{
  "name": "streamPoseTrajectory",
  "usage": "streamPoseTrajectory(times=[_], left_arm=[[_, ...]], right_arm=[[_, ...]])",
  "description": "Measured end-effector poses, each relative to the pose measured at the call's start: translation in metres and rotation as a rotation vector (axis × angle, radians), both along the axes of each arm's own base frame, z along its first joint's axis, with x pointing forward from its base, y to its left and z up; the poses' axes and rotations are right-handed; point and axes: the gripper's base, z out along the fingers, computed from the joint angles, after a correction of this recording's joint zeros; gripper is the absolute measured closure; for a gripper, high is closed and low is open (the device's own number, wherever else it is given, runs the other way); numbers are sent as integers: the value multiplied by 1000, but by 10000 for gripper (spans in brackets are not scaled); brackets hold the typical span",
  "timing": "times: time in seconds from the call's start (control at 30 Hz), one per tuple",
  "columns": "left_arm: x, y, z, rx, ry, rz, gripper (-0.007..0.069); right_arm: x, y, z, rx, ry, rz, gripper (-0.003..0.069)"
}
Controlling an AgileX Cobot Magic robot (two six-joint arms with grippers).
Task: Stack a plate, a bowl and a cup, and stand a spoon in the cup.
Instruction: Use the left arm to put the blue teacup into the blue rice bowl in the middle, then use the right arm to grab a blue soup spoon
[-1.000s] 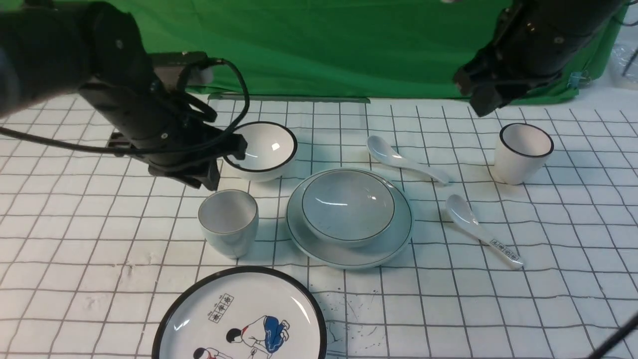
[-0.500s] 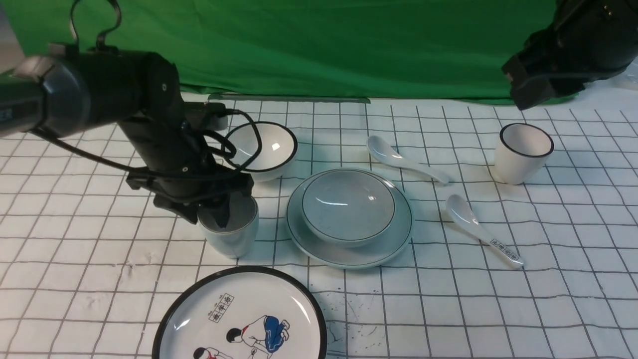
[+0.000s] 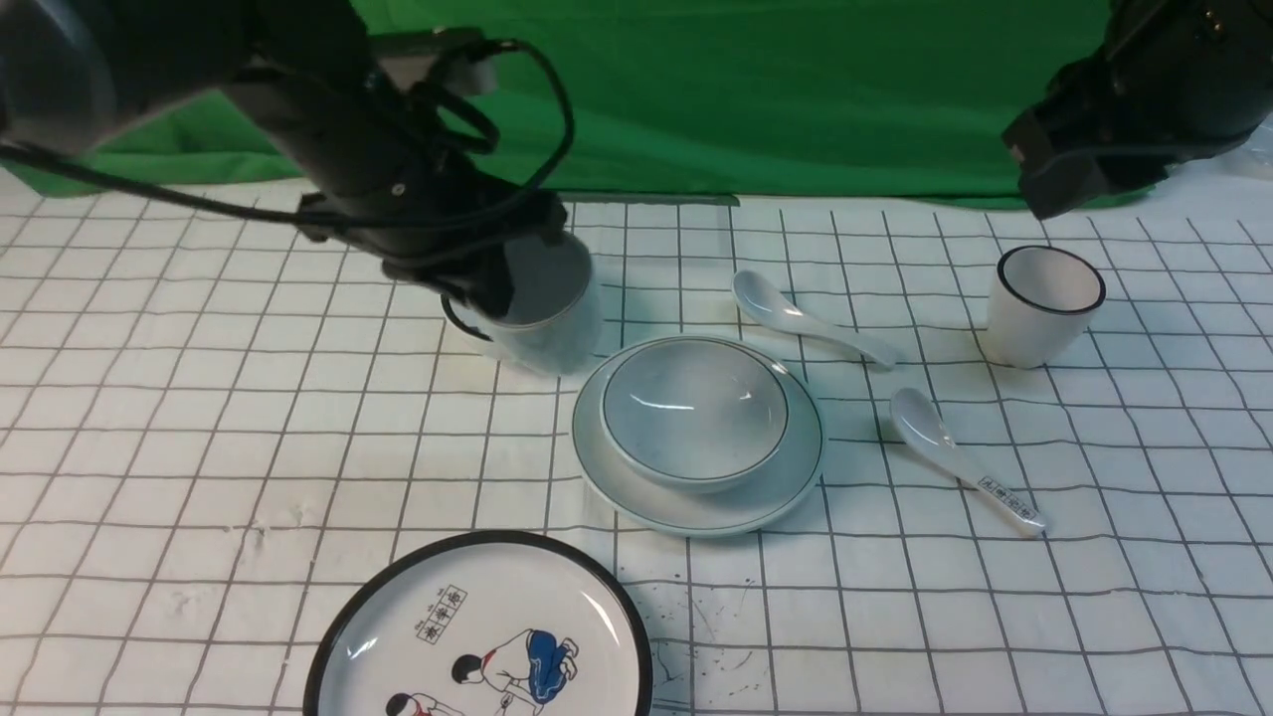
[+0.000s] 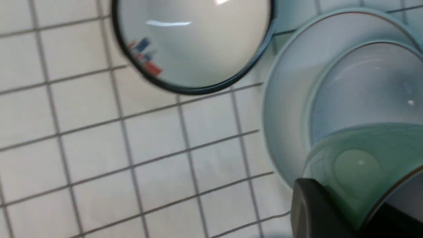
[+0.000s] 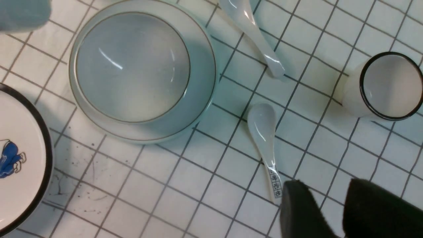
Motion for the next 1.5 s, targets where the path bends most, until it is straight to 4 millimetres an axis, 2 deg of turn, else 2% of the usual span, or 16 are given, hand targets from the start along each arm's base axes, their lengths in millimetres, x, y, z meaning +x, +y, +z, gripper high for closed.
streamPoseTrajectory(times=[0.07,0.17,0.37,0.53,0.7,0.77,0.83,0.93,0.97,1.07,1.17,1.27,1.33,1.43,1.5], left_arm=[[2,-21,-3,3,-4,-49,582],[13,-50,-21,14,15,-95,582],[26,-76,-55,62,53,-131,582],[30,-82,-72,79,75,-138,582],[33,-83,-71,69,53,-134,548],[33,-84,-70,65,47,-133,516],[33,-85,-70,59,43,-132,414],[33,-85,-70,56,42,-131,361],[33,-85,-70,56,42,-131,321],[33,-85,-68,55,39,-132,263],[31,-83,-60,60,27,-134,258],[27,-77,-37,84,-7,-136,294],[21,-70,-9,107,-56,-132,389],[9,-60,24,111,-107,-126,529],[0,-55,43,107,-134,-127,580]], right_arm=[[0,0,0,2,-5,0,418],[1,0,1,5,-12,1,418],[2,1,1,10,-26,2,418],[5,2,3,22,-57,4,418],[8,4,-1,20,-51,4,418],[12,5,-5,15,-46,8,418],[22,9,-15,-5,-37,31,418],[29,11,-21,-18,-51,37,418],[35,12,-24,-24,-73,43,418],[50,17,-31,-28,-136,59,418],[67,20,-45,-25,-171,78,406],[89,21,-74,-44,-131,96,331],[106,23,-102,-70,-83,122,267],[121,28,-132,-92,-47,150,242],[130,32,-148,-92,-38,155,238]])
